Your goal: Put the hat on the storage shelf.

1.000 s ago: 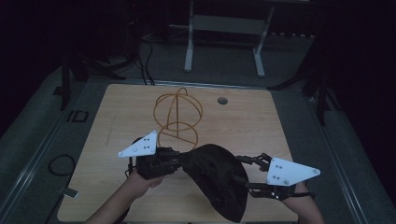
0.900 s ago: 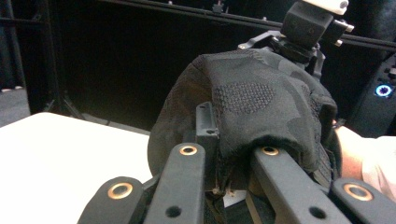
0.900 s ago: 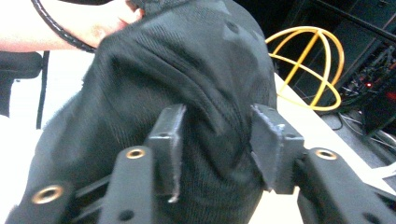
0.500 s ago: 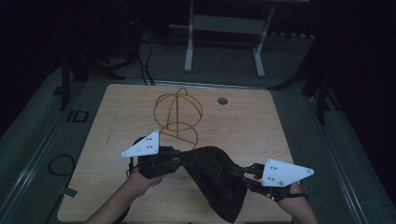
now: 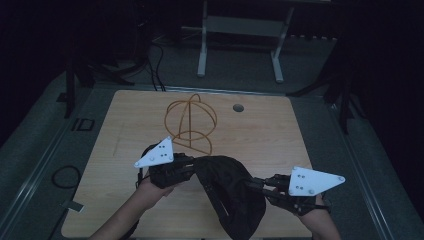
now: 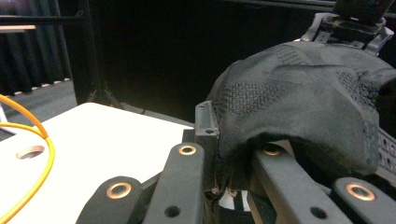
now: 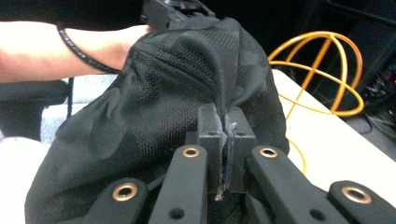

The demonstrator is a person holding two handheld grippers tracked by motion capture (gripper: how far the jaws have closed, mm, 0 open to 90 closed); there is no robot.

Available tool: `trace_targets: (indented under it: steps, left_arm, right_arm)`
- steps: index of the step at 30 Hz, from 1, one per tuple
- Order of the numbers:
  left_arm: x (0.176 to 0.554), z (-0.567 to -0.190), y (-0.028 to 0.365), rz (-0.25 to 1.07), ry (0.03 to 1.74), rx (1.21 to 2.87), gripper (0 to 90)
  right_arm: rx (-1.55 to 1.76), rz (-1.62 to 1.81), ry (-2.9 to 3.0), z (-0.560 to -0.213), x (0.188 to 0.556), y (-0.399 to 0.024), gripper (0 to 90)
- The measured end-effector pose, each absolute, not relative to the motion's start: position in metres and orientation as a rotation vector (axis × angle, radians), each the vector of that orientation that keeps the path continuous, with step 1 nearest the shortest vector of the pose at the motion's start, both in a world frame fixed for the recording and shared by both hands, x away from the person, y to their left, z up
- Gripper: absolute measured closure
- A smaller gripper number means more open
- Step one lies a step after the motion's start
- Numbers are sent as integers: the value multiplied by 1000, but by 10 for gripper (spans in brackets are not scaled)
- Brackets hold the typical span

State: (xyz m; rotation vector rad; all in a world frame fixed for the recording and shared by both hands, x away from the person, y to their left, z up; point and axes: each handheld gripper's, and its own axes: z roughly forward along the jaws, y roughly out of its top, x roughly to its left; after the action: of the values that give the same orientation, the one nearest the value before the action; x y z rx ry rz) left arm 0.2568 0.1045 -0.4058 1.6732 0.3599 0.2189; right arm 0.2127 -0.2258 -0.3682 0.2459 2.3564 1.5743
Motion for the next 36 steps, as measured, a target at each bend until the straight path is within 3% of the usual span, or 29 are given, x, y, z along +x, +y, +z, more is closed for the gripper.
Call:
trace_targets:
  steps: [2, 5, 7, 15, 18, 23, 27, 31, 36]
  left_arm:
    - [256, -407, 104, 226, 367, 1670, 845]
    - [255, -408, 105, 268, 379, 1689, 714]
    - [252, -408, 105, 316, 387, 1711, 566]
    - [251, -414, 114, 362, 449, 1676, 302]
    - [253, -417, 121, 332, 475, 1655, 266]
    - [248, -424, 129, 386, 512, 1653, 169]
    - [244, -433, 135, 427, 539, 1670, 141]
    - [239, -447, 144, 461, 582, 1696, 25]
    - [232, -465, 159, 543, 635, 1712, 23]
  right_arm:
    - [284, 1584, 2343, -368, 215, -228, 879]
    - [314, 1588, 2320, -367, 216, -232, 879]
    - [346, 1589, 2293, -364, 216, -236, 880]
    - [472, 1591, 2183, -353, 221, -249, 879]
    - [507, 1592, 2150, -351, 224, -252, 879]
    - [559, 1592, 2094, -344, 232, -257, 879]
    - [584, 1580, 2050, -337, 239, -258, 879]
    - [608, 1566, 2022, -330, 248, -258, 879]
    - [643, 1561, 1995, -325, 260, -253, 879]
